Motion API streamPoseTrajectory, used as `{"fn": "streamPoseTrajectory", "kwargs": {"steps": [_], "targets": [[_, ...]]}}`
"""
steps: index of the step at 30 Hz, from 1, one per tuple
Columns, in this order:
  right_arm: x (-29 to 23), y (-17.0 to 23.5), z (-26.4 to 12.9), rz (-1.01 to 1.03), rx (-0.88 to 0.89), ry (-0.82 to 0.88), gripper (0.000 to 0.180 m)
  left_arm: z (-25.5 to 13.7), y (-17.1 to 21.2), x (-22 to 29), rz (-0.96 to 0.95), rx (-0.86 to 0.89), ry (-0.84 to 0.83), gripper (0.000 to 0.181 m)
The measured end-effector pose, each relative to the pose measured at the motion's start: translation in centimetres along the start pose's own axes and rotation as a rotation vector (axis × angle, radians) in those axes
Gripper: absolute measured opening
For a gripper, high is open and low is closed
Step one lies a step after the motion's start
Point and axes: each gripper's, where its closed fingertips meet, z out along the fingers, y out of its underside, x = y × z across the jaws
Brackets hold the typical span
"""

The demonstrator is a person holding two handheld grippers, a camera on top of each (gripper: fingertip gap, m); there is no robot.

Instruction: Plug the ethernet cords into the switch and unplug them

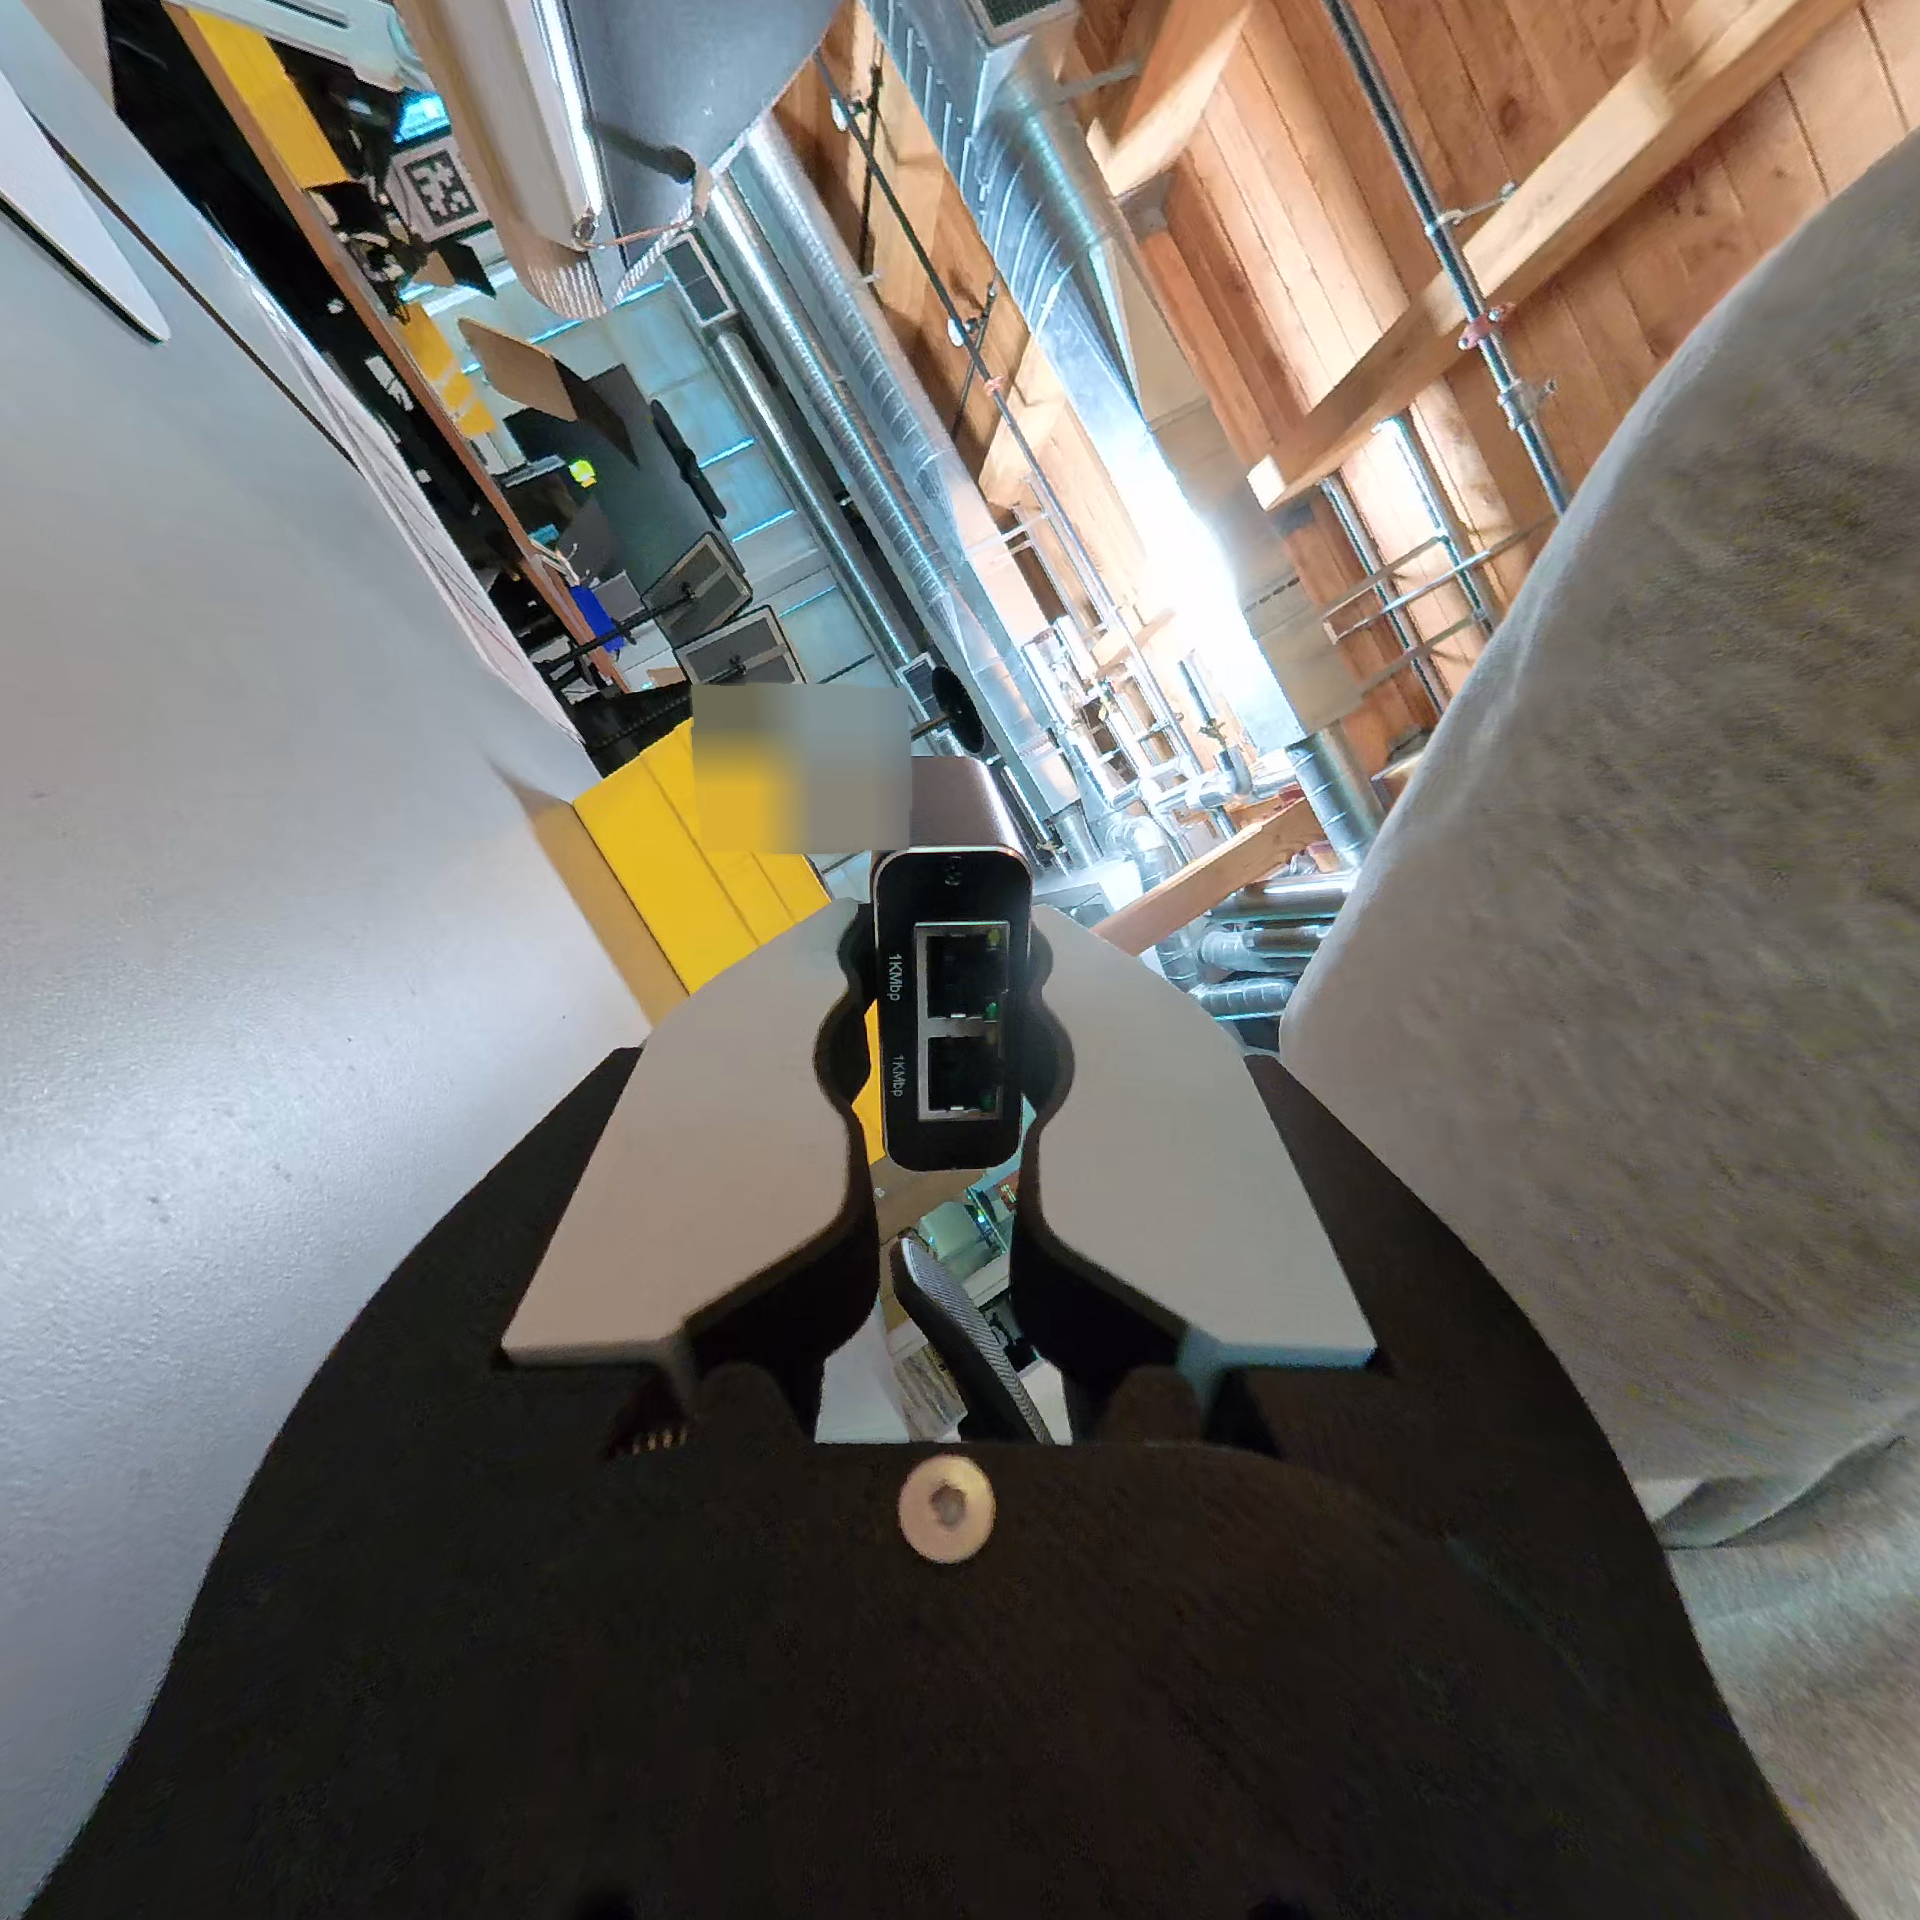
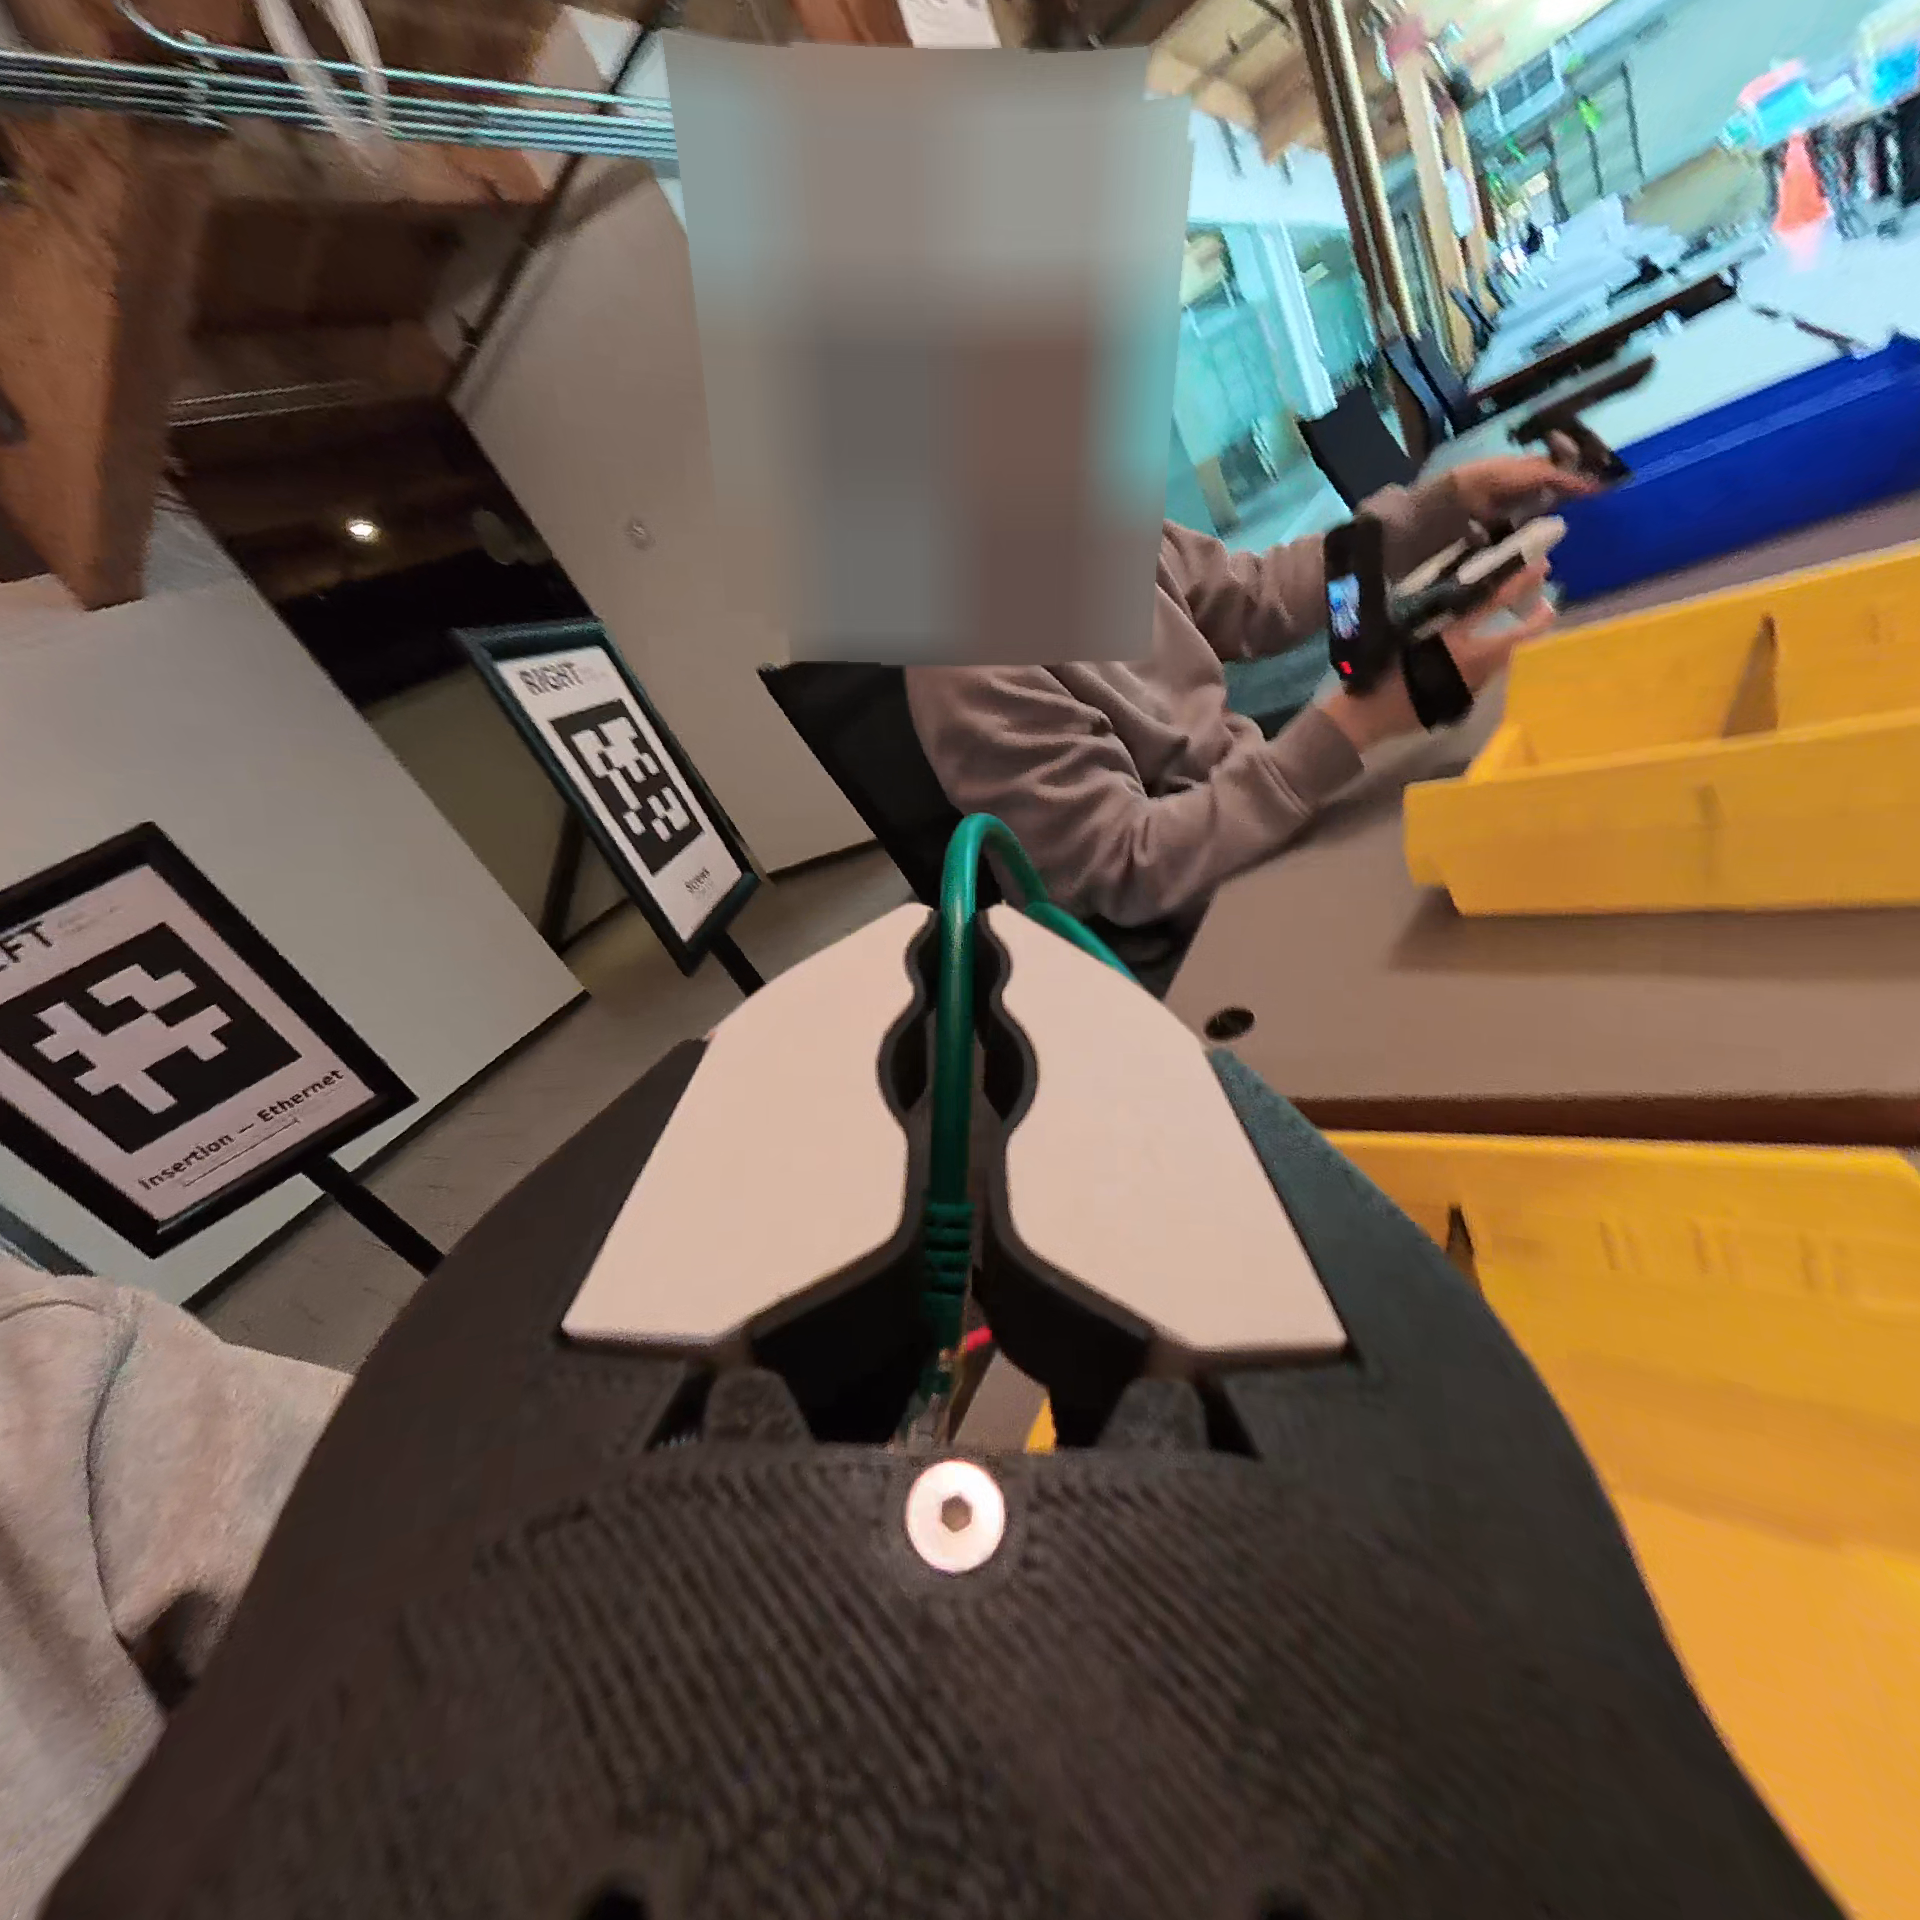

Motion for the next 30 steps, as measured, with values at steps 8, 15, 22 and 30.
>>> {"fn": "streamPoseTrajectory", "kwargs": {"steps": [8,15,22,30], "targets": [[-1.5,-3.5,-0.7,-0.102,0.121,-0.001,0.004,0.0,0.0,0.0,-0.003,-0.002,0.001,0.023],[-5.4,-6.9,-2.5,-0.140,0.246,-0.118,0.005,0.0,0.0,0.0,-0.002,-0.004,0.000,0.023],[-6.8,-9.8,-4.1,-0.192,0.295,-0.089,0.005,0.0,0.0,0.0,-0.002,-0.004,0.000,0.023],[-3.4,-9.8,-5.2,-0.106,0.275,0.116,0.005,0.0,0.0,-0.1,-0.002,-0.004,0.000,0.023]]}}
